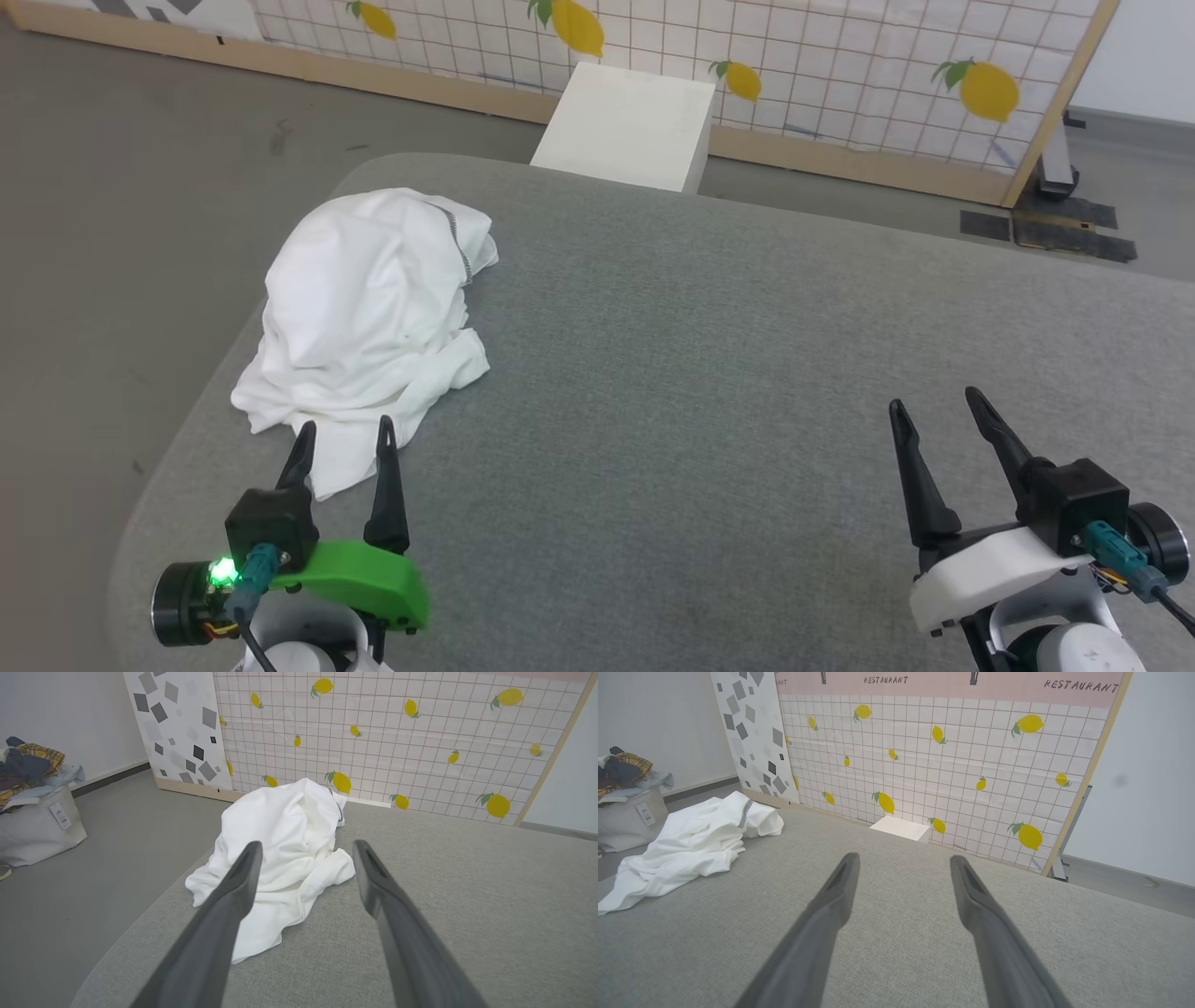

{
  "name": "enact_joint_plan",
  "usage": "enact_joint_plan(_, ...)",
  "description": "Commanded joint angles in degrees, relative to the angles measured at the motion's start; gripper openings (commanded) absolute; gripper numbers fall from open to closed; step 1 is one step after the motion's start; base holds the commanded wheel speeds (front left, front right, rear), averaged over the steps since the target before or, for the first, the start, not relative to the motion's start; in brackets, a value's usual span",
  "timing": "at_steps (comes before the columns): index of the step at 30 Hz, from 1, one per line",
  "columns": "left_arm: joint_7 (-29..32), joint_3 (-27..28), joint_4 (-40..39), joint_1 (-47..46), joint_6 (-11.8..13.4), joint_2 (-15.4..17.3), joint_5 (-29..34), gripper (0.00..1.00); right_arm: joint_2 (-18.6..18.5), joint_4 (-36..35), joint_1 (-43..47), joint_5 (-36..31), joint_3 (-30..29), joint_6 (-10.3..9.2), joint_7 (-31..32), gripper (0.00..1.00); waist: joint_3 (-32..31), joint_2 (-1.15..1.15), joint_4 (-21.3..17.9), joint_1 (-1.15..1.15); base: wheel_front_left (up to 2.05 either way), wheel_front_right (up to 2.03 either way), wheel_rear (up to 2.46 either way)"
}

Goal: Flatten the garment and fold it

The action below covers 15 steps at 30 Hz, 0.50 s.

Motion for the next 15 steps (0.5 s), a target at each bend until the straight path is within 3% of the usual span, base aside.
enact_joint_plan(1, -0.54, -0.05, 0.22, -0.07, 0.26, 0.30, -0.73, 1.00, 0.09, 0.19, -0.97, 0.50, -0.04, -0.05, -0.53, 1.00, 0.09, 0.00, 0.54, 0.00, 0.00, 0.00, 0.00)
enact_joint_plan(15, -2.18, -0.33, 0.90, -0.52, 0.65, 0.09, -1.88, 1.00, 0.11, 0.25, -1.33, 1.11, -0.71, -0.06, -1.69, 1.00, 0.63, 0.00, 4.03, 0.00, 0.00, 0.00, 0.00)
